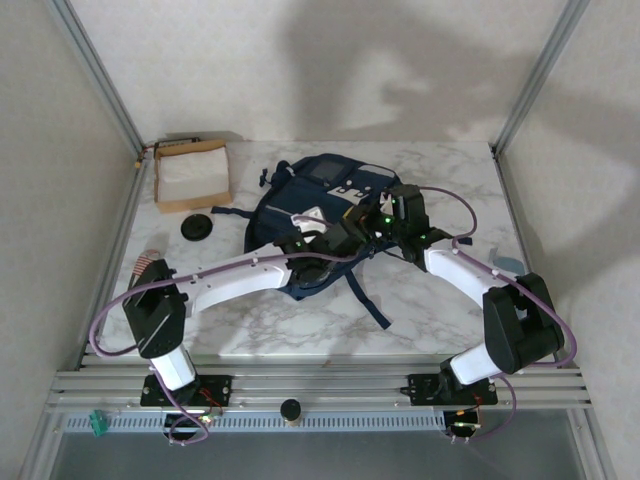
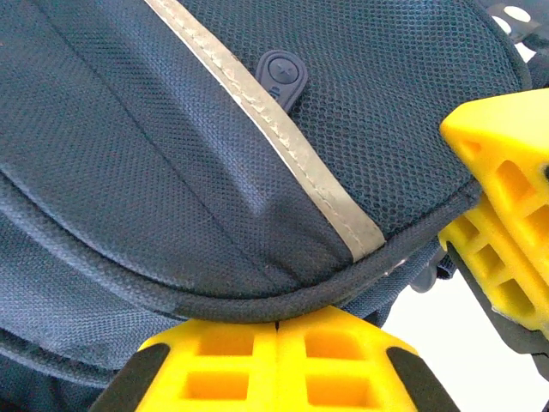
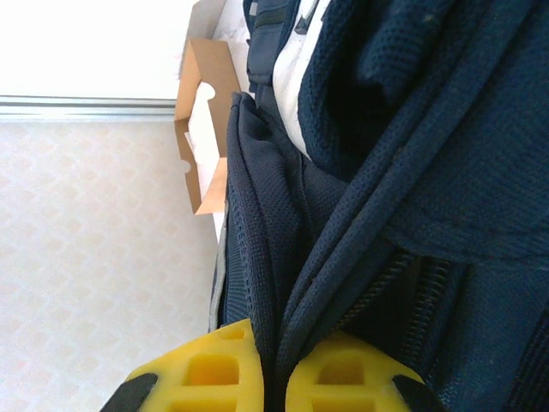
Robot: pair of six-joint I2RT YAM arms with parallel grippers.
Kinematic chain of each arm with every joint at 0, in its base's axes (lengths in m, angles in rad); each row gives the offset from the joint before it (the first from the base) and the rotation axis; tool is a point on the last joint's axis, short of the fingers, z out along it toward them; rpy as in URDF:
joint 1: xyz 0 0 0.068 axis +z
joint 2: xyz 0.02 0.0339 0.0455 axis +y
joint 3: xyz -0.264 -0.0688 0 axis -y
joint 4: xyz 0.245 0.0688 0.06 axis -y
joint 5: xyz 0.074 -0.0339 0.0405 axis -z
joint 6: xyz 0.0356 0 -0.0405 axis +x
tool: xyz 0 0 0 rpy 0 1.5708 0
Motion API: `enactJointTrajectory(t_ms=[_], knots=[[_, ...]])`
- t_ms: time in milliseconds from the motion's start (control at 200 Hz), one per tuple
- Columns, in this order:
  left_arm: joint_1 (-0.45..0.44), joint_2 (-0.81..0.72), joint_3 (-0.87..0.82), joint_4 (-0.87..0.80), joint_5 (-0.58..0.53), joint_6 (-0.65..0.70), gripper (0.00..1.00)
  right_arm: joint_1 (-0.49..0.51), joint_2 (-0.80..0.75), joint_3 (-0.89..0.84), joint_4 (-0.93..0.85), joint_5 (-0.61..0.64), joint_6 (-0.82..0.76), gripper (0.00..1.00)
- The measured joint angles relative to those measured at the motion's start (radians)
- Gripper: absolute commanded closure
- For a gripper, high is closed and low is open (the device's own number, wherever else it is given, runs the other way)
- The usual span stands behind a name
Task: Pack the student bag
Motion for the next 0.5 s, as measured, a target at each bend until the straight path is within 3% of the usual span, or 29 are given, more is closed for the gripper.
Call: enactJointTrajectory(t_ms=[235,501], knots=[[-0.014,-0.178,-0.224,0.090,-0.055,0.059,1.00,-0.087,0.000,0.003,-0.022,-0.098,-0.008,1.00],[0.008,-0.353,-0.451,0.324,-0.161,0.310,1.00,-0.220,0.002,0.016,-0.079,-0.247,-0.049,1.00]])
